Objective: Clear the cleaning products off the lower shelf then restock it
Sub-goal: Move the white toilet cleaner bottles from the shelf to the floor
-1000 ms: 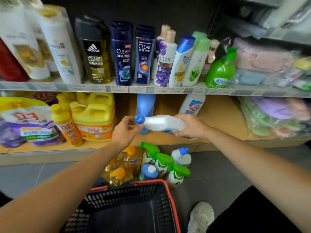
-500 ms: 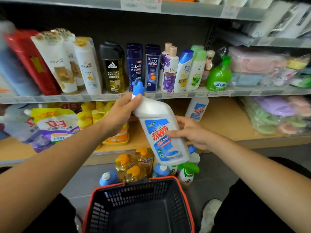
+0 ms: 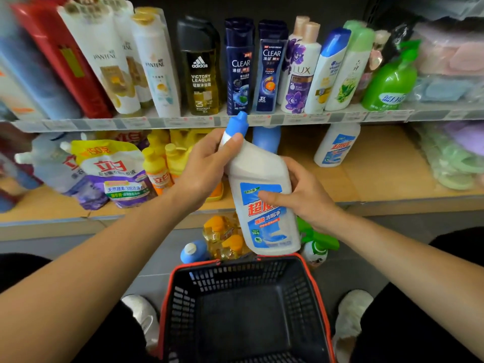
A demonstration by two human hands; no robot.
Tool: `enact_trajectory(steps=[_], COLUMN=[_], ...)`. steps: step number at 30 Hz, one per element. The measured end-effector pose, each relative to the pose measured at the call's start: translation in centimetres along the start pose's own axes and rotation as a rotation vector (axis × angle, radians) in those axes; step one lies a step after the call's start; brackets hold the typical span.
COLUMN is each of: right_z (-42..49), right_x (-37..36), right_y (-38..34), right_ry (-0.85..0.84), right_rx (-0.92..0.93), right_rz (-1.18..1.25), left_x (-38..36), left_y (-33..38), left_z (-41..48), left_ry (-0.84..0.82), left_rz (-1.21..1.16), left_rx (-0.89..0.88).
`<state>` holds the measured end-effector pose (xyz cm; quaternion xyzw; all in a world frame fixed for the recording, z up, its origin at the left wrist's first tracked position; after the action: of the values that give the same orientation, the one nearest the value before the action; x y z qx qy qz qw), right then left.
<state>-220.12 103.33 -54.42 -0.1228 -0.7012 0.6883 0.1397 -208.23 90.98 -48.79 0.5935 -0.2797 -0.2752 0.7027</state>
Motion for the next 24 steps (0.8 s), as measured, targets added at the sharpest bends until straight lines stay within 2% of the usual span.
enact_trajectory(steps=[4, 7, 10, 13, 17, 19, 22, 24], right_z=[0.2, 0.1, -0.3, -0.1, -0.1, -0.6, -1.2, -1.3], right_x=[0.1, 0.4, 0.8, 1.4, 1.1, 0.5, -0.1, 0.2], right_y=[-0.9, -1.3, -1.3, -0.8, 0.7, 1.2, 1.3, 1.2], right_ry=[0.064, 0.119, 0.146, 0.095, -0.171, -0.302, -0.419, -0.402], right_rx=[0.094, 0.153, 0.184, 0.134, -0.054, -0.124, -0.154, -0.141], right_rz=[-0.187, -0.377, -0.440, -0.356, 0.040, 0.137, 0.190, 0.179], left_x=[2.2, 3.0, 2.2, 0.8, -1.9, -3.0, -4.1, -4.5], left_y=[2.4, 2.5, 2.4, 2.7, 3.1, 2.9, 2.9, 3.2], left_z=[-0.2, -0.7, -0.8, -0.5, -0.8, -1.3, -1.7, -1.7], left_ry=[0.092, 0.134, 0.090, -0.065, -0.336, -0.434, -0.512, -0.506], left_rz=[0.245, 0.381, 0.426, 0.330, -0.034, -0.172, -0.235, -0.206], left_rx=[-0.238, -0.260, -0.264, -0.260, -0.118, -0.004, 0.036, 0.002])
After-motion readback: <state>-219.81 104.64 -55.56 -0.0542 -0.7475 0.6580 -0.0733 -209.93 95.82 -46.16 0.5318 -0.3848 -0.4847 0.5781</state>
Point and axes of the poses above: each hand's wrist, its own z-axis towards the middle knuckle, its own x-axis out of the back of the hand, y = z × x, the point moved 10 cm from there along z, towards the middle knuckle, and after that the axes turned 2 degrees about -x, right-handed, at the moved point
